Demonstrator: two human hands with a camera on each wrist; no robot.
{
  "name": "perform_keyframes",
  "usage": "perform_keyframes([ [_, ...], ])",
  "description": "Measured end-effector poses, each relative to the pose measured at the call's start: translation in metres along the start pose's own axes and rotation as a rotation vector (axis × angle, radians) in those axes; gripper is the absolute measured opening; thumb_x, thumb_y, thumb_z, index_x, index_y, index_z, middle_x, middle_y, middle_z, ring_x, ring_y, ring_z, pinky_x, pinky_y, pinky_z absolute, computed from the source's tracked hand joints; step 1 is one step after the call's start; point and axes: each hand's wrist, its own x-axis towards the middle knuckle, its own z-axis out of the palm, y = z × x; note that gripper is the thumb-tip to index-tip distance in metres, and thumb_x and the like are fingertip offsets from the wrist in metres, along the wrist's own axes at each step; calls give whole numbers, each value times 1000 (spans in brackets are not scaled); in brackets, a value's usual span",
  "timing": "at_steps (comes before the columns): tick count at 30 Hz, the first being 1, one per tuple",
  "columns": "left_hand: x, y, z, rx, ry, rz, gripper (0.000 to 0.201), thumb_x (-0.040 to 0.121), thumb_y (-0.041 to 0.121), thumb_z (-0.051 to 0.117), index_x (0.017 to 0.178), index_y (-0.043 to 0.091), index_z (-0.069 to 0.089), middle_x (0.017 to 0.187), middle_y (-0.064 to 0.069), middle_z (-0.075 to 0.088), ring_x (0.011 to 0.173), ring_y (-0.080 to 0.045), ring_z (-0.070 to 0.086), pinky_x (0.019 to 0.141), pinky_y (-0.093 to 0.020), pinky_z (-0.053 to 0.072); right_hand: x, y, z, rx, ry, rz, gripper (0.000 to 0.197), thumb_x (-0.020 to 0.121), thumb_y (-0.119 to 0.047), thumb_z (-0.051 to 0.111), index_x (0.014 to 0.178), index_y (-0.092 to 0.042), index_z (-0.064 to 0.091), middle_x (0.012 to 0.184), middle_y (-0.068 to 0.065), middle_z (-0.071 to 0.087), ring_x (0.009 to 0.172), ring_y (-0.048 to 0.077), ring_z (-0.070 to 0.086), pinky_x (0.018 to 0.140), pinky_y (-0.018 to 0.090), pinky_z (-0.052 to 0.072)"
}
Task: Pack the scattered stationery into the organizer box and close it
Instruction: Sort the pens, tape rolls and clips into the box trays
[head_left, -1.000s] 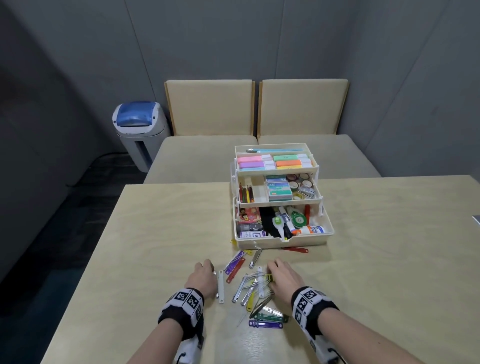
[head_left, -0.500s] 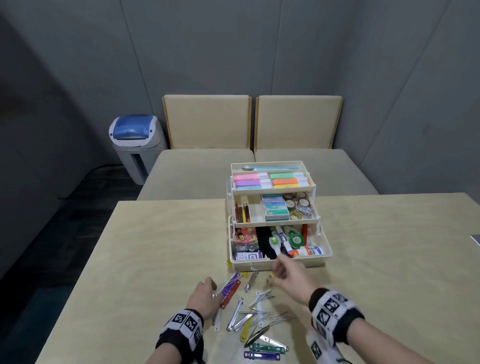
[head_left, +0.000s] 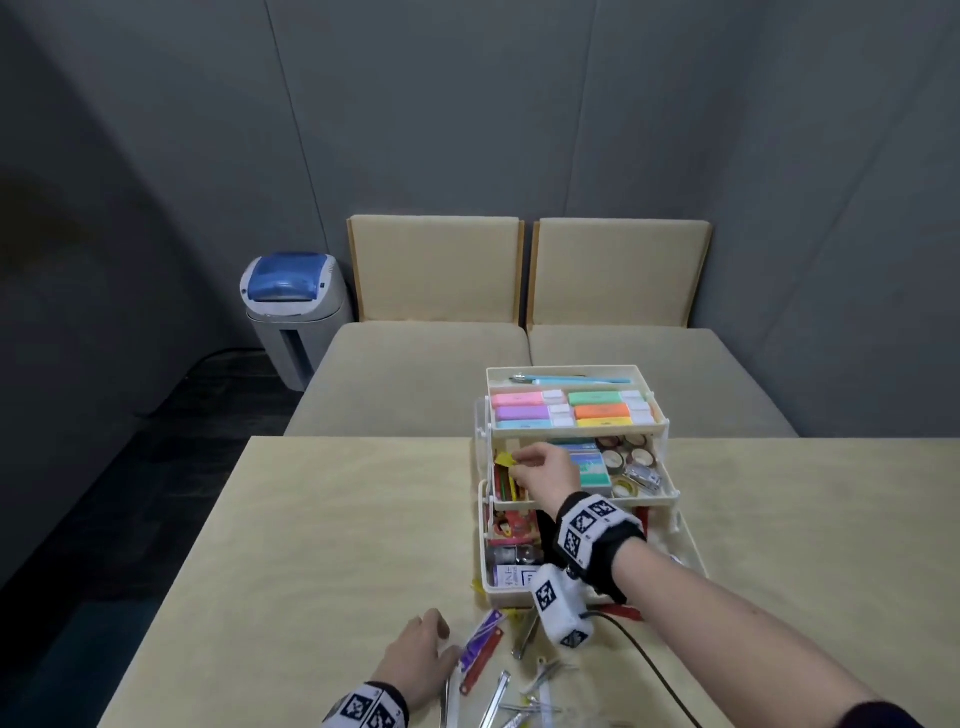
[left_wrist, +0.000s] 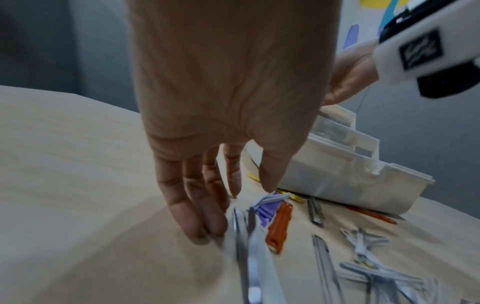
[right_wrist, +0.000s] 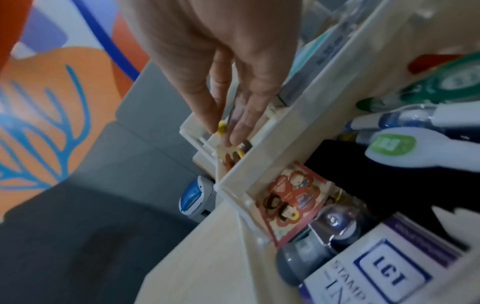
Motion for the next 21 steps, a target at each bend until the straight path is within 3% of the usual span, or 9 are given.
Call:
perform_keyframes([
  [2, 3, -2, -4, -3, 7, 10, 18, 92, 40, 48, 100, 28, 38, 102, 3, 46, 95, -17, 51, 85, -25, 39, 4, 1, 4, -128, -10, -92, 27, 88, -8, 62, 115, -11, 66, 115, 6, 66, 105, 18, 62, 94, 28, 49],
  [5, 7, -3, -8, -12, 35, 22, 16, 92, 38, 49, 99, 27, 40, 99, 4, 49, 87, -13, 48, 78, -24, 38, 7, 0, 6, -372, 17, -274, 33, 93, -10, 54, 125, -10, 59, 125, 5, 57, 116, 18, 53, 102, 27, 40],
  [9, 13, -1, -13, -47, 93, 27, 12, 93, 37, 48, 99, 27, 44, 94, 5, 55, 82, -12, 51, 75, -23, 40, 6, 6, 7, -854, -39, -537, 34, 96, -18, 46, 129, -16, 52, 130, 2, 52, 121, 20, 44, 105, 37, 36],
  [11, 14, 2, -16, -59, 127, 47, 11, 94, 37, 48, 99, 28, 46, 93, 6, 56, 81, -10, 53, 72, -21, 40, 8, 9, 8, -983, -97, -557, 35, 98, -22, 39, 132, -17, 48, 138, 3, 48, 128, 22, 40, 107, 43, 33],
  [14, 15, 6, -21, -66, 149, 65, 11, 95, 36, 47, 100, 27, 47, 94, 7, 58, 81, -8, 53, 71, -20, 39, 12, 7, 6, -1009, -200, -489, 39, 101, -32, 28, 133, -16, 46, 142, 3, 46, 133, 22, 36, 110, 46, 27],
  [17, 13, 6, -20, -26, 132, 43, 12, 94, 36, 47, 100, 26, 47, 95, 5, 57, 84, -12, 53, 75, -24, 41, 6, 5, 2, -968, -240, -480, 41, 101, -31, 30, 136, -15, 44, 142, 5, 45, 134, 23, 35, 113, 45, 24],
  [19, 9, 5, -17, 16, 88, 0, 16, 94, 38, 48, 101, 24, 47, 99, 2, 59, 92, -16, 57, 79, -27, 42, -9, 7, -6, -901, -212, -523, 39, 100, -25, 35, 137, -14, 45, 139, 6, 47, 130, 23, 39, 112, 42, 28],
  [21, 4, 6, -12, 66, 30, -54, 22, 92, 42, 50, 98, 22, 44, 105, -1, 62, 97, -20, 58, 78, -28, 42, -35, 15, -13, -819, -128, -602, 32, 98, -22, 40, 126, -15, 52, 125, 4, 52, 117, 20, 45, 103, 37, 38],
])
